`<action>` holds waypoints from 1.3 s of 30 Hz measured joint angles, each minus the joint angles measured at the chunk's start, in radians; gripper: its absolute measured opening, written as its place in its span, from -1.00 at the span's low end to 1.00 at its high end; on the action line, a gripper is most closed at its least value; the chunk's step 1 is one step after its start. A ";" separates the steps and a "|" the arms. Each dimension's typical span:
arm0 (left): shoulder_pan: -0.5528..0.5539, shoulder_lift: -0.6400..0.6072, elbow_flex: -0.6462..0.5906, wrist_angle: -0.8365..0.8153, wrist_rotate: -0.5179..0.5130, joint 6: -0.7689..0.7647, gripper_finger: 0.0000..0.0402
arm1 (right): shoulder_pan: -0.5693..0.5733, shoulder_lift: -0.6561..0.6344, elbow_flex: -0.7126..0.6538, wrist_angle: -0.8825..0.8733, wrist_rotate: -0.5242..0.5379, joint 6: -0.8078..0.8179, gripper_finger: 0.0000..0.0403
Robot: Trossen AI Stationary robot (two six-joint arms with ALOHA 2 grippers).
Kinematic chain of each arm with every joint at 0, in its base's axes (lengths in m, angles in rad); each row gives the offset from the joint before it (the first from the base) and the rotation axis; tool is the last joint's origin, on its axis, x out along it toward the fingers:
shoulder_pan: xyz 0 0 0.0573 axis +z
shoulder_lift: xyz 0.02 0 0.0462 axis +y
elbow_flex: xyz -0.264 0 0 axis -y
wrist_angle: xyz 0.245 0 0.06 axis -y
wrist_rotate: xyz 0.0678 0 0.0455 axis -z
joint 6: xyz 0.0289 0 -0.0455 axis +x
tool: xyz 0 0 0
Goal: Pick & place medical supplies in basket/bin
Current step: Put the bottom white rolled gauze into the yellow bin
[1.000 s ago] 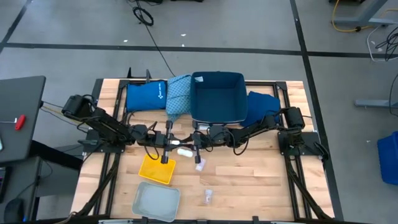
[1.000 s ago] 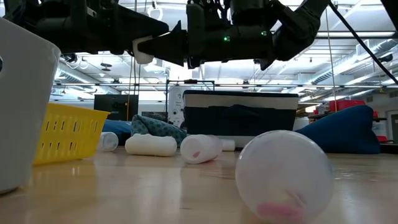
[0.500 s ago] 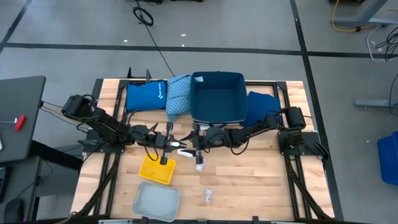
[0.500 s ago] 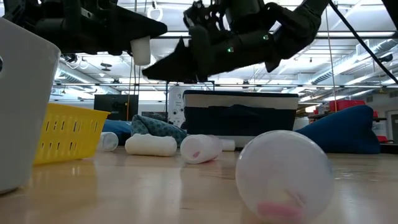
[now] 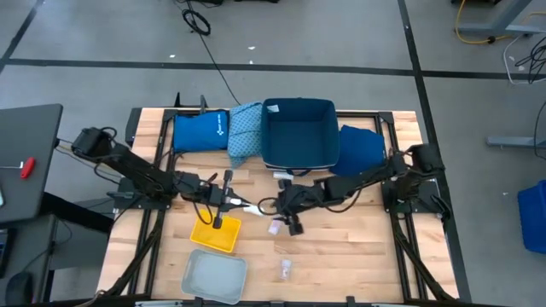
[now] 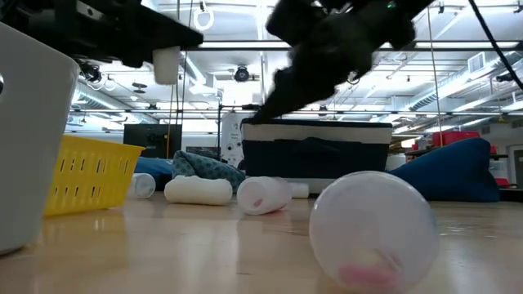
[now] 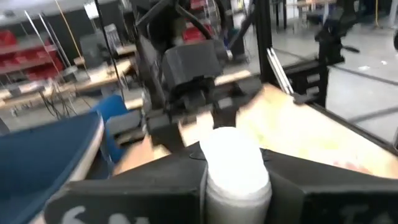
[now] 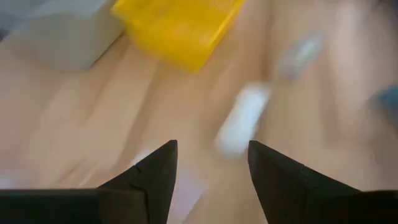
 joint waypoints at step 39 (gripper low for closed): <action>-0.244 0.205 0.361 -1.246 0.101 -0.594 -0.82 | 0.061 -0.019 -0.003 -0.371 -0.064 0.069 -0.05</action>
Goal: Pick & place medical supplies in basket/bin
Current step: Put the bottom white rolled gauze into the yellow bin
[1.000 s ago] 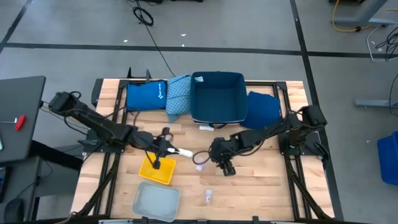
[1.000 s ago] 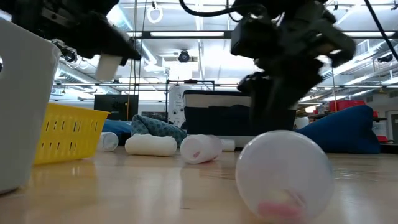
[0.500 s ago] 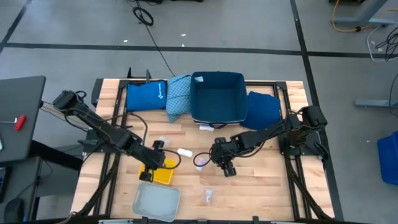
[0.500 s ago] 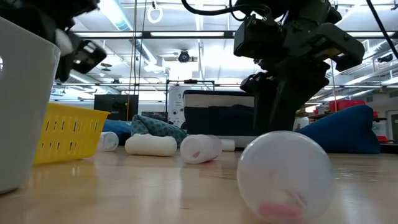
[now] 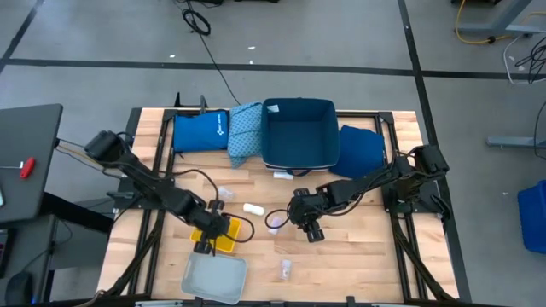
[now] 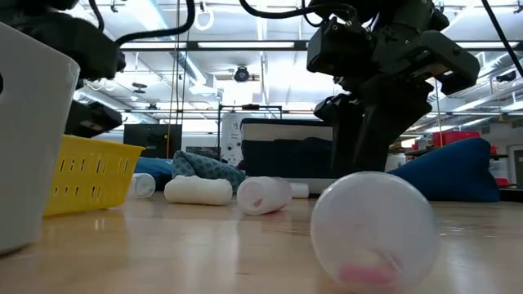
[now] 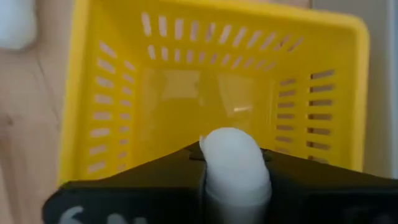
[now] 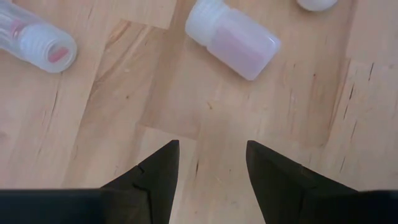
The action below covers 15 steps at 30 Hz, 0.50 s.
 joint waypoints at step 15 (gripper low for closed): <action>0.000 0.009 0.000 0.024 -0.018 -0.092 -0.33 | 0.000 0.000 0.000 0.008 -0.003 -0.001 -0.05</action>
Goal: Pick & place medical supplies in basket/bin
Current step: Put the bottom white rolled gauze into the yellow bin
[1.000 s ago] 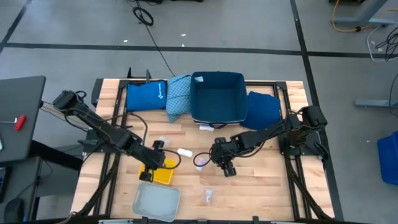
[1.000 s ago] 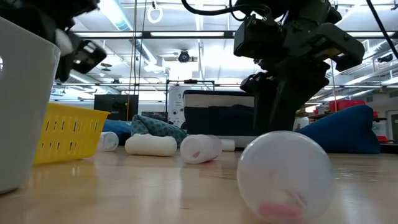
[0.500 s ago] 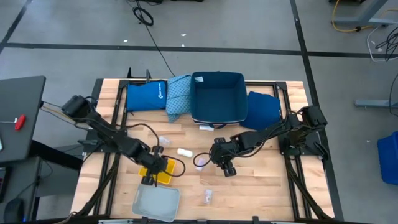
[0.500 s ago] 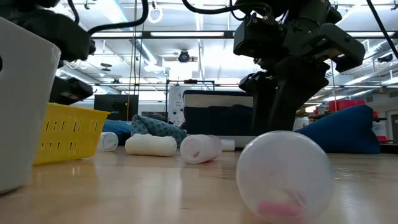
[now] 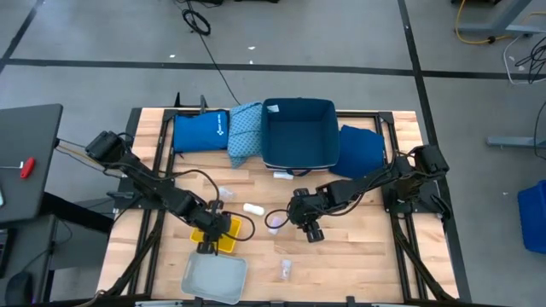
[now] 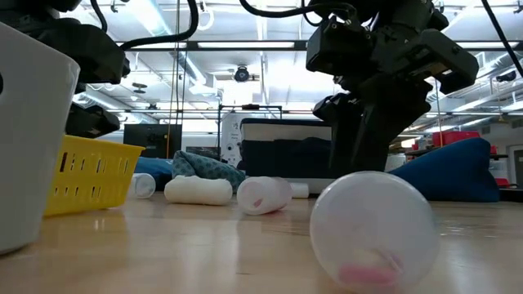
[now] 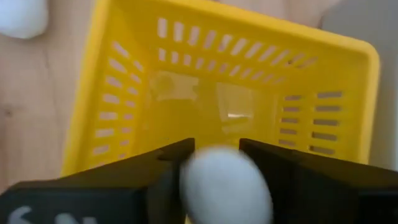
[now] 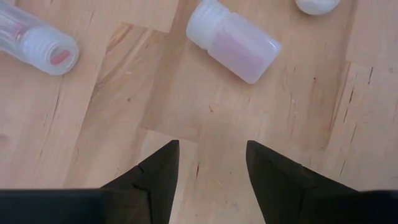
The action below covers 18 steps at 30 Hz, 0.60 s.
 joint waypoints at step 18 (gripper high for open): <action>-0.002 -0.002 0.000 0.055 -0.107 0.038 0.38 | 0.000 0.001 -0.001 0.101 0.075 -0.054 -0.05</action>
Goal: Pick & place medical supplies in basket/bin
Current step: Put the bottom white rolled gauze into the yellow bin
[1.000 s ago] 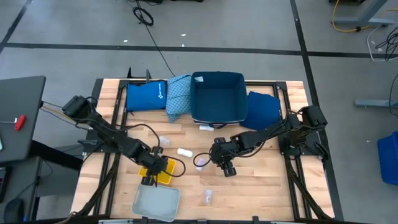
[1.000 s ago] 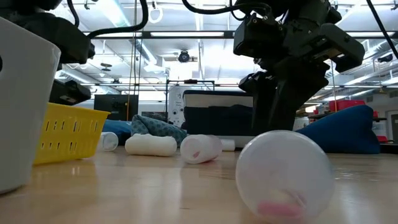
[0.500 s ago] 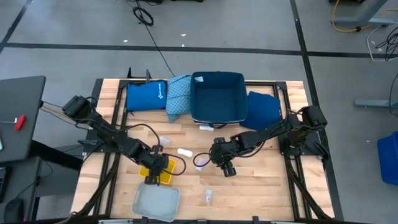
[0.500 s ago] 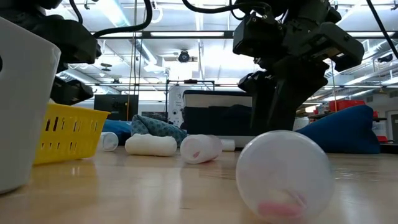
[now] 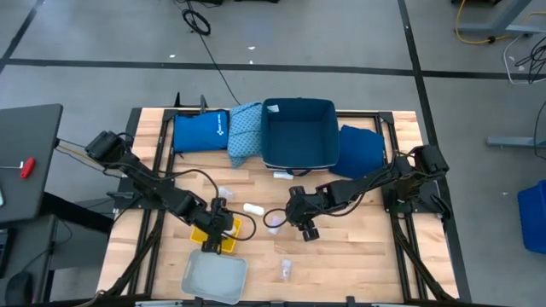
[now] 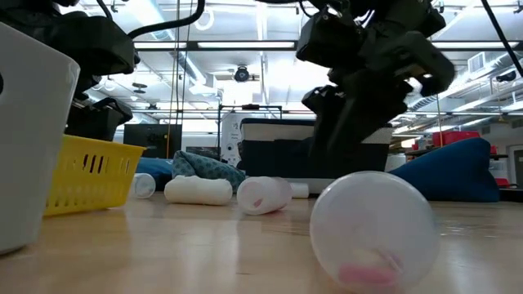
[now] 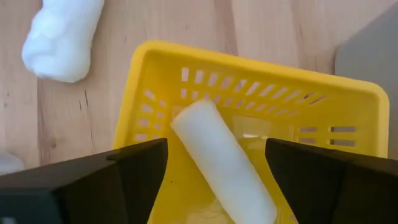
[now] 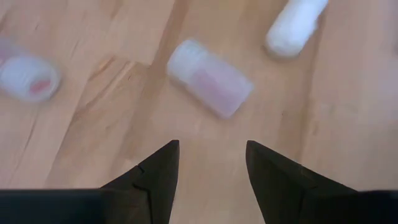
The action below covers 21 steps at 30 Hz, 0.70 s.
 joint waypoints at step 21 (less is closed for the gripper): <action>0.000 -0.140 0.000 0.086 -0.265 0.150 0.39 | -0.031 0.000 0.000 0.355 0.189 -0.017 0.16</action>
